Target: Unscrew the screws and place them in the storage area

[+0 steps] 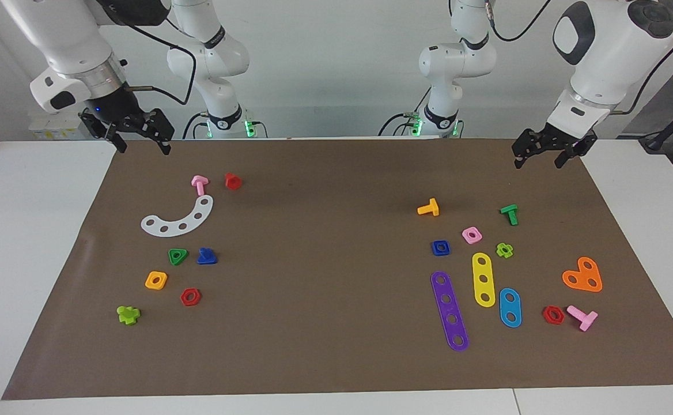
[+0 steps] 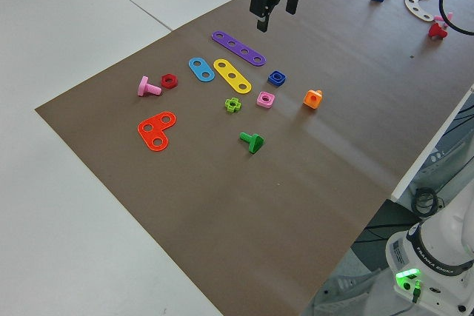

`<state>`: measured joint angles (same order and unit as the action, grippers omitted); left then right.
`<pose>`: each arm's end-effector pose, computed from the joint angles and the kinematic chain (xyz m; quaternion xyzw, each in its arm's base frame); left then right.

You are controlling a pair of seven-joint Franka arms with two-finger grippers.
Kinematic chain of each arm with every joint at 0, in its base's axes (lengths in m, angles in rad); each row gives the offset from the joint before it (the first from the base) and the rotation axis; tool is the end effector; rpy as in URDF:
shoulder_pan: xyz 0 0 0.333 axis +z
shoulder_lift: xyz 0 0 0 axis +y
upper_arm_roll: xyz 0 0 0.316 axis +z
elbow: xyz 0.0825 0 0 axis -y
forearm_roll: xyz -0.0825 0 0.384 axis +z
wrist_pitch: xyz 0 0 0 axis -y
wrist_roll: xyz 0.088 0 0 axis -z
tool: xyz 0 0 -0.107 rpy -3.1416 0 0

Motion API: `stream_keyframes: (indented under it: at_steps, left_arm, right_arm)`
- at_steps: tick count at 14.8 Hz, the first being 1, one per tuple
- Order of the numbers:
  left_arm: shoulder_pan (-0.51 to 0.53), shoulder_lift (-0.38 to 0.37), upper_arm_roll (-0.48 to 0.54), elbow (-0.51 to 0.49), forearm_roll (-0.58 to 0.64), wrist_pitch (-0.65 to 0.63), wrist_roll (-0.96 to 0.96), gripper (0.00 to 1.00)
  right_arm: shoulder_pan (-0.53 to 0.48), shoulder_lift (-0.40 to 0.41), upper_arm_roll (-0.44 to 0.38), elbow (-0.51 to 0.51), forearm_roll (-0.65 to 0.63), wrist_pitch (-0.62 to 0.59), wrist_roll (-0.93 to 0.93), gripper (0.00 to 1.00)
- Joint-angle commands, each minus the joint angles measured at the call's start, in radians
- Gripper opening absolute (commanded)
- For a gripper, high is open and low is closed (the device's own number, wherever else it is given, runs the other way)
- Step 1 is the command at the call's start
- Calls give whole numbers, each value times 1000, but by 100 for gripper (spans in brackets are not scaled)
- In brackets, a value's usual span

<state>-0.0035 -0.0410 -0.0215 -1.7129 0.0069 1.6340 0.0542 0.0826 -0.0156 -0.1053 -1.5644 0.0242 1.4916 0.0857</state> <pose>0.5436 -0.0131 0.5852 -0.9990 0.0398 0.0190 0.0036 0.5413 -0.0100 0.6293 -0.9981 0.0535 0.0290 0.0120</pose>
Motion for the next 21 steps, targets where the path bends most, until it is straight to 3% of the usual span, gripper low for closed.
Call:
stream_keyframes:
  at_steps: [1, 3, 7, 21]
  left_arm:
    - [5, -7, -3, -11, 16, 15, -11, 100]
    - [5, -7, -3, -11, 16, 17, -11, 100]
    - [5, -7, -3, -11, 16, 15, -11, 100]
    - [5, -7, -3, -11, 16, 15, -11, 100]
  right_arm:
    - [-41, -41, 7, -66, -12, -10, -91, 100]
    - [-81, -47, 7, -63, -15, -14, -115, 100]
    - [-67, -41, 18, -37, -88, 9, -103, 100]
    - [-46, -43, 26, -45, -27, 39, -73, 100]
